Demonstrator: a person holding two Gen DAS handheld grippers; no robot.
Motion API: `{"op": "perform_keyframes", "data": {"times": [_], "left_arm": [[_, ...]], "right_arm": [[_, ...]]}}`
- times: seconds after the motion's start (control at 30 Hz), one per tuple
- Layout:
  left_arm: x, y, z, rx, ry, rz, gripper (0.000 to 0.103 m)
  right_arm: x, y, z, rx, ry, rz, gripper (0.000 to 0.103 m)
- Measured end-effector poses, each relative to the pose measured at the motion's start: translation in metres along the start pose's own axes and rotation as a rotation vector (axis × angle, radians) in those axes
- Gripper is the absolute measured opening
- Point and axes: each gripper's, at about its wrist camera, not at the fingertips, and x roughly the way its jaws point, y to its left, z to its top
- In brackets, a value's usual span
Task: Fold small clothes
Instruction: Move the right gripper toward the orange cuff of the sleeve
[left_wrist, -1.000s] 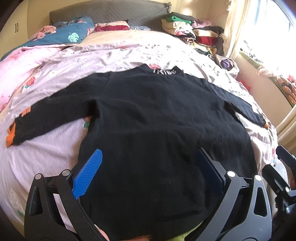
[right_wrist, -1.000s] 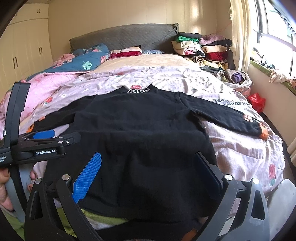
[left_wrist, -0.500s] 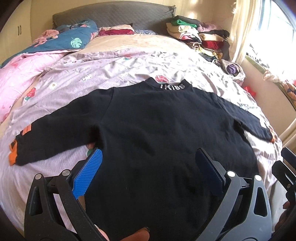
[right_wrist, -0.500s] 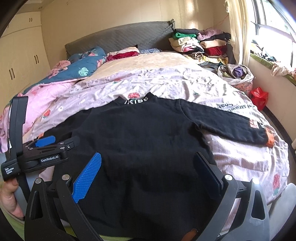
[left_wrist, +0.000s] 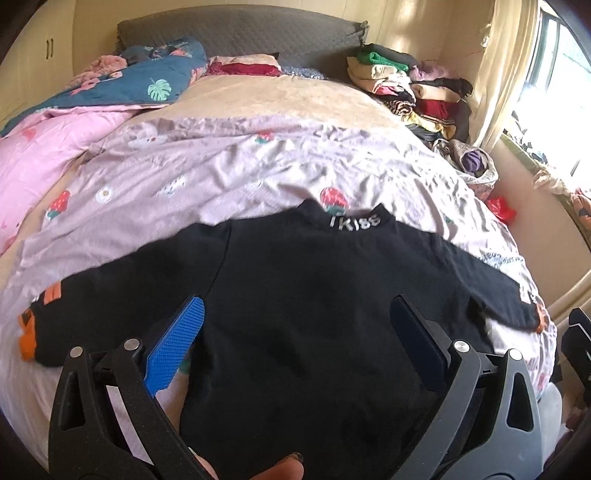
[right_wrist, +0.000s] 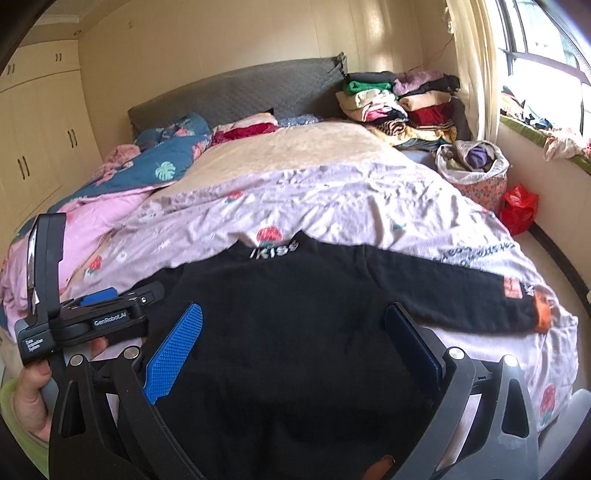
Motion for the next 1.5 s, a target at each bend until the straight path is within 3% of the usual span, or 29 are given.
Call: {"op": "perform_keyframes", "data": {"times": [0.3, 0.53, 1.0, 1.5], "left_arm": [[0.012, -0.025, 0.034, 0.013, -0.023, -0.006, 0.095], [0.033, -0.059, 0.048, 0.062, -0.016, -0.018, 0.095], [0.088, -0.142, 0.032, 0.194, 0.059, -0.083, 0.095], [0.128, -0.176, 0.007, 0.231, 0.118, -0.086, 0.095]], "right_arm": [[0.004, -0.026, 0.038, 0.048, -0.062, -0.029, 0.099], [0.015, -0.073, 0.048, 0.135, -0.093, -0.091, 0.099], [0.044, -0.192, 0.018, 0.357, -0.05, -0.24, 0.099], [0.066, -0.296, -0.035, 0.595, 0.037, -0.342, 0.099]]}}
